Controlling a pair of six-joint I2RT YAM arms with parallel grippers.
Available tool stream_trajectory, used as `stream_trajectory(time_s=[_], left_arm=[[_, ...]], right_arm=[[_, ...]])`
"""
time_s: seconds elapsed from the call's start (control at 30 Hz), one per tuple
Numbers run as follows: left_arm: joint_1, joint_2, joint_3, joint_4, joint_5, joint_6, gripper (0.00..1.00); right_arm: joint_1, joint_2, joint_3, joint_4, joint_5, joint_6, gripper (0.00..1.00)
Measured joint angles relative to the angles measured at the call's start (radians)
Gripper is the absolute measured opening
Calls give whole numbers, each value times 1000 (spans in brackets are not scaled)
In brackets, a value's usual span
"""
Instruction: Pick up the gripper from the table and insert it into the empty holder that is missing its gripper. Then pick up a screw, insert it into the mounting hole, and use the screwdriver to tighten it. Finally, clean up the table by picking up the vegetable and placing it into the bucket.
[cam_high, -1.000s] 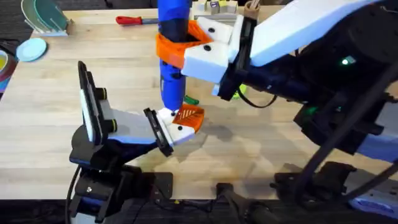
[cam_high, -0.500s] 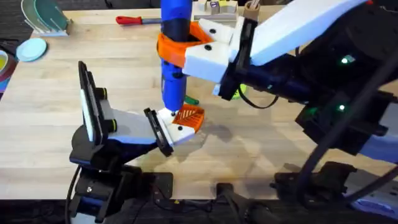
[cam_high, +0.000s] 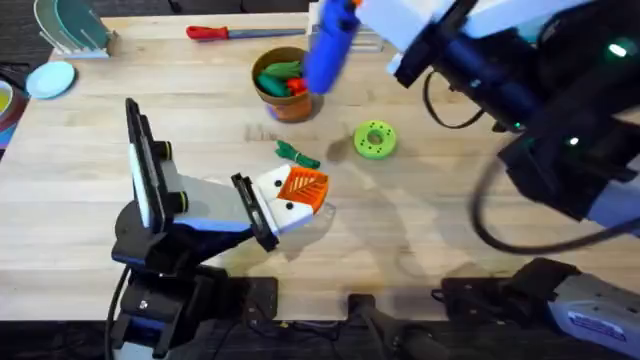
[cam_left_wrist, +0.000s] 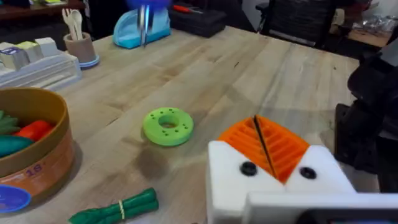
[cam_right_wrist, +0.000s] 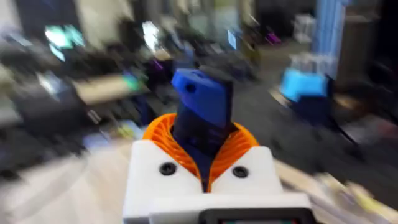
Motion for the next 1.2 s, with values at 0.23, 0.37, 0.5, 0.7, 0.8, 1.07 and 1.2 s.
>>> stream_trajectory(time_s=[0.23, 0.37, 0.5, 0.7, 0.8, 1.07, 1.2], left_arm=[[0, 0, 0, 0, 0, 0, 15], [0, 0, 0, 0, -3, 0, 15], [0, 0, 0, 2, -12, 0, 15], [0, 0, 0, 2, -19, 0, 15], [0, 0, 0, 2, -19, 0, 15], [0, 0, 0, 2, -19, 0, 15], [0, 0, 0, 2, -20, 0, 15]], right_arm=[[-133, 17, -1, -459, 203, -580, 21], [-191, 64, -1, -554, 412, -905, 21], [-246, 145, -1, -638, 561, -1133, 21], [-263, 289, -1, -651, 640, -1284, 21], [-263, 352, 0, -658, 647, -1312, 21], [-253, 427, 17, -780, 677, -1349, 21], [-248, 432, 30, -807, 679, -1336, 336]])
